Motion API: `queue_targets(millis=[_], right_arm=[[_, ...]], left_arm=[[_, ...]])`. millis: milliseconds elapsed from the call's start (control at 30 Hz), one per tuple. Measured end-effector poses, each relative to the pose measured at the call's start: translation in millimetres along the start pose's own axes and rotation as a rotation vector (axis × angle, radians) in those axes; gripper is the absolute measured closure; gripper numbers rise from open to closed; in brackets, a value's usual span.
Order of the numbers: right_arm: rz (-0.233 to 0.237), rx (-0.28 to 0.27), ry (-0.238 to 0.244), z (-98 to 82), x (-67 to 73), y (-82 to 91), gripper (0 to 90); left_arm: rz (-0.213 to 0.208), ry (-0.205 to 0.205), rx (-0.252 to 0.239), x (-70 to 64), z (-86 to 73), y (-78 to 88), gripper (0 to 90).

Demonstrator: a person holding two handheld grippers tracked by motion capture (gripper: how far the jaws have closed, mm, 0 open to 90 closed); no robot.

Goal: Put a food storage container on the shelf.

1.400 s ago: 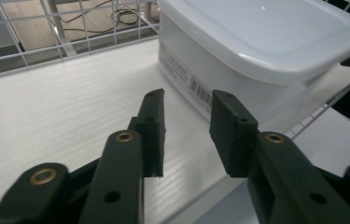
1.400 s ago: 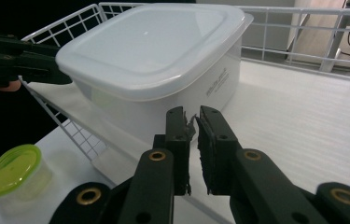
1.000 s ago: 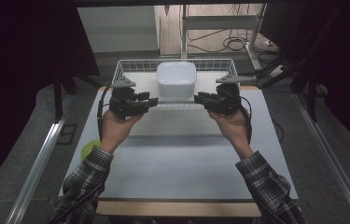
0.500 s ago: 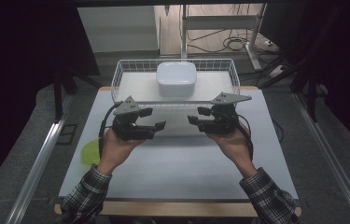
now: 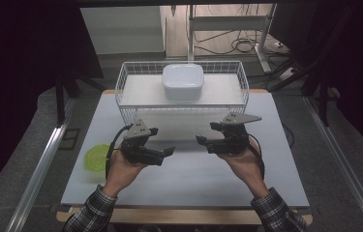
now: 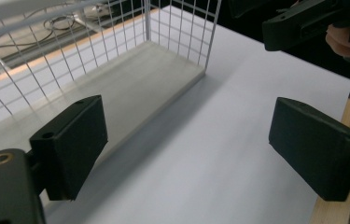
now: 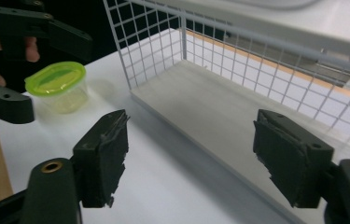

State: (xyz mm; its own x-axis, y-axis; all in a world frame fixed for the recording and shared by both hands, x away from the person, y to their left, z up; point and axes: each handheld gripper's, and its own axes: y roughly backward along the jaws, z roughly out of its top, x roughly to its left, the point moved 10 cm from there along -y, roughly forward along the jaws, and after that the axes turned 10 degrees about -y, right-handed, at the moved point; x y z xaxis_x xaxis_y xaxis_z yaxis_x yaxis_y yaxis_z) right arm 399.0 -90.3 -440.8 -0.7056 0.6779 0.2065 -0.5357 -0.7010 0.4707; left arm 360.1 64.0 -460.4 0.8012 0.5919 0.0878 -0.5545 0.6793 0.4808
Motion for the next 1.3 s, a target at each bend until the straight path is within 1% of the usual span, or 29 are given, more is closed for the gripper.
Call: queue_targets(millis=[67, 100, 133, 167, 200, 233, 333, 467, 500, 533, 633, 667, 700, 733, 833, 900, 933, 967, 1000, 1100, 1133, 1167, 1200, 1233, 1267, 1300], right_arm=[[-0.003, 0.0, -0.004, -3.0, -0.9, 0.0, 25.8], [-0.002, 0.001, -0.004, -5.7, -1.7, -0.4, 24.8], [-0.005, 0.015, 0.002, -9.9, -2.8, -1.3, 22.6], [-0.012, 0.016, 0.006, -13.7, -4.0, -1.8, 20.5], [-0.012, 0.016, 0.006, -13.7, -4.0, -1.8, 20.5], [-0.003, 0.02, 0.002, -17.8, -3.7, -2.4, 18.3], [0.001, 0.029, 0.004, -25.0, -3.9, -3.2, 14.9], [0.014, 0.032, 0.011, -33.5, -2.0, -2.8, 10.5], [0.02, 0.032, 0.013, -36.0, -1.3, -2.7, 10.0], [0.021, 0.033, 0.015, -37.8, -1.2, -2.6, 9.6], [0.032, 0.036, 0.021, -48.0, -1.7, -3.0, 6.5], [0.032, 0.036, 0.021, -48.0, -1.7, -3.0, 6.5], [0.027, 0.048, 0.023, -57.2, -4.2, -3.6, 5.7], [0.028, 0.054, 0.022, -61.2, -5.1, -3.6, 5.4], [0.023, 0.077, 0.014, -77.6, -10.6, -3.2, 3.6], [0.02, 0.083, 0.013, -86.0, -13.3, -1.6, 2.9], [0.02, 0.083, 0.013, -86.0, -13.3, -1.6, 2.9], [0.016, 0.085, 0.016, -93.7, -15.8, 0.8, 2.7], [0.016, 0.085, 0.016, -93.7, -15.8, 0.8, 2.7], [0.018, 0.079, 0.016, -101.1, -17.8, 4.5, 2.7], [0.027, 0.078, 0.018, -104.7, -17.6, 6.3, 2.7], [0.025, 0.079, 0.021, -107.0, -17.6, 7.0, 2.8], [0.025, 0.079, 0.021, -107.0, -17.6, 7.0, 2.8], [0.007, 0.088, 0.037, -112.4, -18.5, 7.6, 3.2], [0.007, 0.088, 0.037, -112.4, -18.5, 7.6, 3.2], [-0.01, 0.103, 0.057, -117.2, -20.2, 6.6, 3.6]], left_arm=[[0.002, -0.005, 0.007, -1.2, -1.8, -0.6, 9.3], [0.014, -0.013, 0.008, -2.2, -3.8, -0.8, 9.3], [0.018, -0.017, 0.008, -3.0, -5.5, -1.0, 8.8], [0.016, -0.018, 0.008, -3.9, -6.9, -1.3, 7.7], [0.014, -0.018, 0.007, -5.1, -8.5, -1.9, 7.7], [0.012, -0.025, 0.013, -7.1, -14.8, -3.1, 6.8], [0.015, -0.039, 0.021, -8.6, -24.9, -5.3, 5.2], [0.009, -0.039, 0.017, -10.4, -36.7, -9.1, 4.1], [0.01, -0.044, 0.019, -10.5, -39.1, -9.9, 4.2], [0.014, -0.054, 0.031, -10.4, -44.1, -10.9, 4.7], [0.02, -0.06, 0.026, -11.7, -53.5, -12.7, 4.6], [0.02, -0.06, 0.026, -11.7, -53.5, -12.7, 4.5], [0.017, -0.047, 0.023, -11.9, -58.5, -13.7, 4.3], [0.012, -0.04, 0.023, -12.2, -62.1, -14.4, 4.3], [0.019, -0.03, 0.037, -12.3, -70.5, -15.7, 4.3], [0.015, -0.018, 0.037, -14.2, -75.6, -16.0, 4.4], [0.015, -0.018, 0.037, -14.2, -75.6, -16.0, 4.4], [0.011, -0.012, 0.039, -16.8, -81.0, -15.9, 4.4], [0.011, -0.012, 0.039, -16.8, -81.0, -15.9, 4.5], [0.019, -0.021, 0.043, -19.4, -87.7, -14.2, 4.4], [0.017, -0.019, 0.041, -20.4, -88.8, -13.7, 4.4], [0.002, -0.006, 0.038, -23.1, -92.1, -12.9, 4.2], [0.002, -0.006, 0.038, -23.1, -92.1, -12.9, 4.1], [-0.006, 0.011, 0.054, -25.1, -97.8, -12.6, 4.1], [-0.006, 0.011, 0.054, -25.1, -97.8, -12.6, 4.1], [0.003, 0.013, 0.074, -24.5, -101.3, -12.2, 4.1]])
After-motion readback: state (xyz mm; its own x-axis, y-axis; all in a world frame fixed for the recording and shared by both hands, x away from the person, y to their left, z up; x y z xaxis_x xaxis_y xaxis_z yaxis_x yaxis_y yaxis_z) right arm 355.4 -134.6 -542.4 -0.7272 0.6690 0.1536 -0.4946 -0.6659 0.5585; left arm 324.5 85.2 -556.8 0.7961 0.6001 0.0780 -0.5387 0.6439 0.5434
